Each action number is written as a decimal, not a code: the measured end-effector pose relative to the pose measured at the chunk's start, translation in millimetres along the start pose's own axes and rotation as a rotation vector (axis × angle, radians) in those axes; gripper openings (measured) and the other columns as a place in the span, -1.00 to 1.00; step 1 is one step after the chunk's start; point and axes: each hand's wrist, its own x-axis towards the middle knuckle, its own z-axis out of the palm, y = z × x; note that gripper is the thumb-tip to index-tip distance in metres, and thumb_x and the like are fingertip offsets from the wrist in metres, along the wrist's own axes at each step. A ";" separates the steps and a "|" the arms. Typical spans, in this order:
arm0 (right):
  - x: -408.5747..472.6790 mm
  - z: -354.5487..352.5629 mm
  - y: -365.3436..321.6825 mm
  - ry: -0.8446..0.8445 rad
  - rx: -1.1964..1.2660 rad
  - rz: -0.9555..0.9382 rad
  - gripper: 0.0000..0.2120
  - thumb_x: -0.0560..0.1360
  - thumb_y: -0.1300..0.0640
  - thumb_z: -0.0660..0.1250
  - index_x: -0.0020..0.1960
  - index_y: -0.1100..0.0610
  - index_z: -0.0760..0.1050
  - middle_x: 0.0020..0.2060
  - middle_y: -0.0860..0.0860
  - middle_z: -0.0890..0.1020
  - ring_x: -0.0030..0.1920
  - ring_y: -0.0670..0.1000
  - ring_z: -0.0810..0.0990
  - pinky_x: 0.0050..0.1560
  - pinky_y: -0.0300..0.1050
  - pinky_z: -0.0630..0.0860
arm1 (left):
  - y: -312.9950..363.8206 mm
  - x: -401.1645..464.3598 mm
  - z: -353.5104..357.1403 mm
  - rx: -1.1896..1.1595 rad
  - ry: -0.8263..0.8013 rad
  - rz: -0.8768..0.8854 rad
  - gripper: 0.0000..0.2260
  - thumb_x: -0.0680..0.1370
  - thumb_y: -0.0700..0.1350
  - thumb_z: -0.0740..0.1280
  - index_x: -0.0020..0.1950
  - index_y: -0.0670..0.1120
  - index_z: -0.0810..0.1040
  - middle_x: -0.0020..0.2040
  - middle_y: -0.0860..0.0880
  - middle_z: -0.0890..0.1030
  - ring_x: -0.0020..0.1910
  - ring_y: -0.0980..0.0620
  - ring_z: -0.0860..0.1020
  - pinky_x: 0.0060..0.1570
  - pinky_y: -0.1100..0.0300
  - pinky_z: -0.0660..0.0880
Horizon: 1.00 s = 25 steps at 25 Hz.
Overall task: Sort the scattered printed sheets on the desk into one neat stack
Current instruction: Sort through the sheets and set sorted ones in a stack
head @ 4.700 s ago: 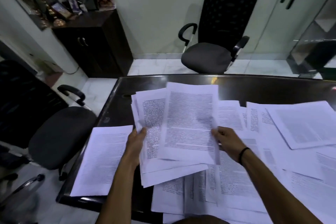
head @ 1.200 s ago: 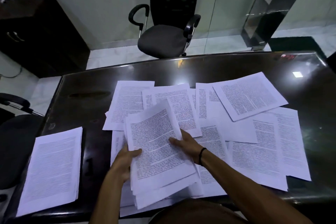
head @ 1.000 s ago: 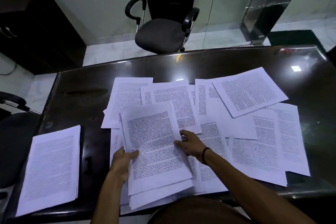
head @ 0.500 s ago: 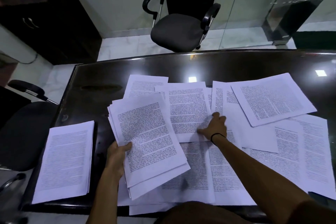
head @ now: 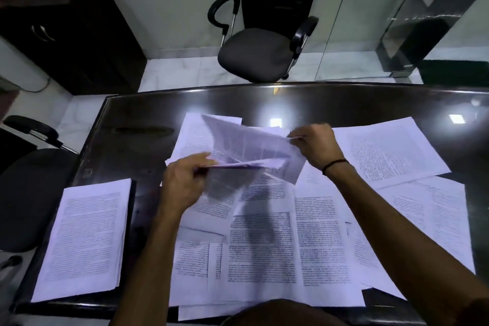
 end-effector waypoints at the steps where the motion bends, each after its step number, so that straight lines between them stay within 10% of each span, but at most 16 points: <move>1: 6.2 -9.6 -17.1 -0.034 -0.015 -0.121 -0.91 0.42 0.22 0.49 -0.12 0.08 0.74 -0.18 0.07 0.75 -0.15 0.14 0.71 -0.10 -0.10 0.61 | 15.8 7.2 1.0 0.072 -0.003 0.108 -0.69 0.45 -0.29 0.44 -0.02 0.10 0.77 0.30 0.09 0.64 0.09 0.00 0.68 0.05 0.06 0.61; 4: 10.4 -26.9 -65.9 -0.150 -0.040 -0.316 -0.89 0.42 0.20 0.49 -0.11 0.01 0.73 -0.18 0.00 0.75 -0.15 0.10 0.69 -0.14 -0.11 0.58 | 59.7 16.9 6.8 0.257 -0.011 0.308 -0.70 0.48 -0.22 0.40 -0.01 0.17 0.75 0.44 0.10 0.53 0.05 -0.14 0.68 -0.06 -0.03 0.63; 8: 1.9 -43.6 -93.4 -0.098 0.214 -0.364 -0.96 0.45 0.11 0.49 -0.11 0.02 0.72 -0.18 -0.09 0.74 -0.18 -0.13 0.67 -0.11 -0.31 0.49 | 65.7 13.2 2.2 0.268 0.022 0.207 -0.69 0.51 -0.17 0.37 0.12 0.18 0.72 0.02 -0.02 0.75 -0.05 -0.15 0.68 -0.06 0.00 0.62; 13: 6.9 -47.7 -64.8 0.236 1.074 0.357 -0.63 0.49 -0.25 0.34 0.10 0.00 0.59 0.05 -0.04 0.69 0.05 -0.19 0.62 0.17 -0.17 0.47 | 30.3 2.3 -36.7 -0.166 0.251 -0.087 -0.87 0.48 -0.24 0.50 0.01 -0.11 0.75 -0.21 -0.15 0.71 -0.24 0.01 0.62 -0.24 0.21 0.46; 18: -19.5 6.4 -63.3 -0.322 0.964 0.275 -0.57 0.48 0.01 0.48 0.28 0.14 0.51 0.11 -0.05 0.68 0.11 -0.11 0.66 0.16 -0.12 0.55 | 19.0 -17.3 -38.4 -0.733 0.156 -0.406 -0.86 0.52 -0.22 0.49 0.06 -0.07 0.65 -0.02 -0.03 0.73 -0.03 -0.08 0.70 -0.04 0.05 0.63; 25: -52.6 71.9 -74.8 -0.354 1.232 0.361 -0.64 0.58 0.18 0.34 0.37 0.12 0.41 0.25 0.02 0.62 0.24 0.02 0.61 0.27 -0.04 0.53 | -43.1 -36.6 -5.7 -1.011 0.013 -0.603 -0.51 0.59 -0.26 0.39 0.49 -0.03 0.39 0.24 -0.11 0.67 0.19 -0.18 0.66 0.12 -0.12 0.62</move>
